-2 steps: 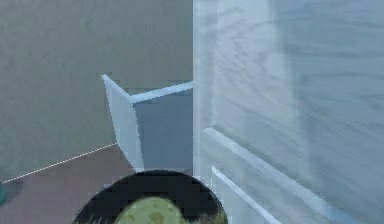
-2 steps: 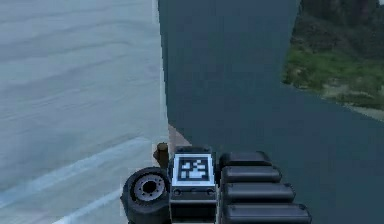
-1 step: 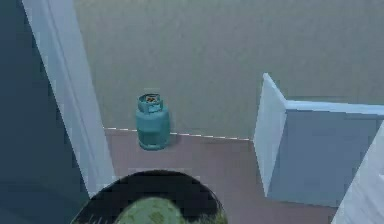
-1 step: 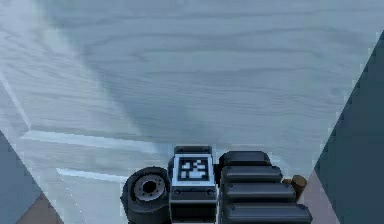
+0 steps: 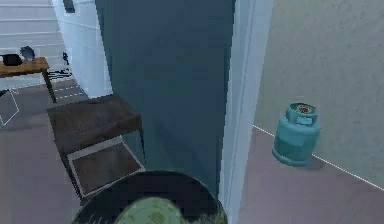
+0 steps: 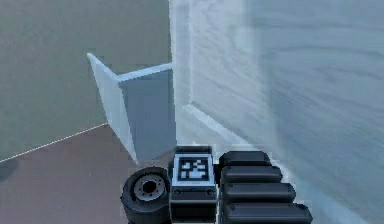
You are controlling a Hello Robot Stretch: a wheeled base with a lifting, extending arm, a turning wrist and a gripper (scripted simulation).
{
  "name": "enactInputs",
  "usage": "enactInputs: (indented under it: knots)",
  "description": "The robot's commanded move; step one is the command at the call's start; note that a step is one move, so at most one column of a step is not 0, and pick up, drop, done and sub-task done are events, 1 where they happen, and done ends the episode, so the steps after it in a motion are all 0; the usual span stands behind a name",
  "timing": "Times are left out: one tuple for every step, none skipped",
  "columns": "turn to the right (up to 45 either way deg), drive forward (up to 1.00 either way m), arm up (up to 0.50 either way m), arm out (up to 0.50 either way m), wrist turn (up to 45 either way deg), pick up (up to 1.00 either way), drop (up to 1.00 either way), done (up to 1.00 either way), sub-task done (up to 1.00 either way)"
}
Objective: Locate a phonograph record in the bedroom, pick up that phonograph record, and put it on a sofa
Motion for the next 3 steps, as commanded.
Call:
enactInputs:
  knots:
    - [-18.0, 0.0, 0.0, 0.0, 0.0, 0.0, 0.0, 0.0, 0.0]
    - [0.0, 0.05, 0.0, 0.0, 0.0, 0.0, 0.0, 0.0, 0.0]
    - [-45.0, 0.0, 0.0, 0.0, 0.0, 0.0, 0.0, 0.0, 0.0]
